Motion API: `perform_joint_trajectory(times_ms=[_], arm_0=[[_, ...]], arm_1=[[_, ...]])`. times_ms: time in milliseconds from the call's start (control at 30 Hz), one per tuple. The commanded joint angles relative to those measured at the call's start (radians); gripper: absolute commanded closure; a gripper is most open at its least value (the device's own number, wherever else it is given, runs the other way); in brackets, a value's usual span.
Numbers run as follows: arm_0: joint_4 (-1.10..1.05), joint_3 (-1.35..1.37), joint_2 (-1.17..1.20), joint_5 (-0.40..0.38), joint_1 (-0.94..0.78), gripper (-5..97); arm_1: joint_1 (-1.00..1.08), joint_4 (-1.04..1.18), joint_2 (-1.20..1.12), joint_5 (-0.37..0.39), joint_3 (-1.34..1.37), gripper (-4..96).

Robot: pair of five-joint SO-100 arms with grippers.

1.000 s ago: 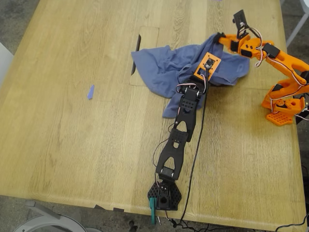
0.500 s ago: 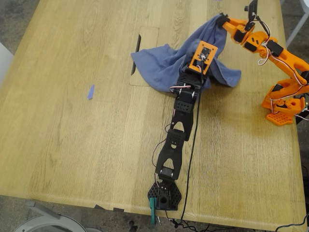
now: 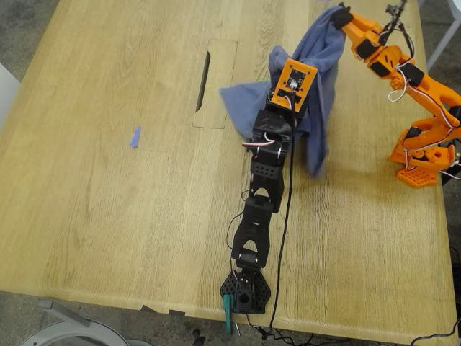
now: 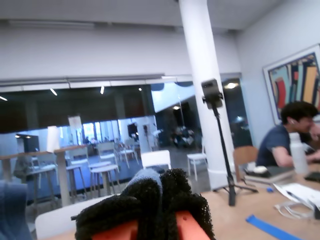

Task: Fold a T-shirt

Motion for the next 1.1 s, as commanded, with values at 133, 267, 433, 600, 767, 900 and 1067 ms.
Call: perform_joint_trajectory(times_ms=[133,267,433,600,767,900,1067], arm_0=[[-0.094,-0.040,0.290,-0.026,-0.005,92],[-0.094,-0.040,0.339,-0.015,-0.002,92],[-0.101,-0.040,0.390,0.003,-0.005,92],[-0.110,-0.040,0.439,-0.014,-0.006,92],[-0.104,-0.038,0.469,0.003,0.034,92],[-0.109,-0.037,0.486,0.017,0.035,92],[-0.161,-0.006,0.502,0.017,0.037,92]], arm_1=[[-0.104,-0.084,0.032,-0.038,-0.117,91.3],[-0.141,-0.077,0.038,-0.055,-0.143,91.3],[-0.179,-0.040,0.026,-0.066,-0.210,91.3],[-0.209,0.012,0.009,-0.074,-0.293,91.3],[-0.255,0.046,-0.006,-0.080,-0.359,91.3],[-0.275,0.060,-0.037,-0.087,-0.431,91.3],[-0.310,0.101,-0.081,-0.097,-0.528,91.3]])
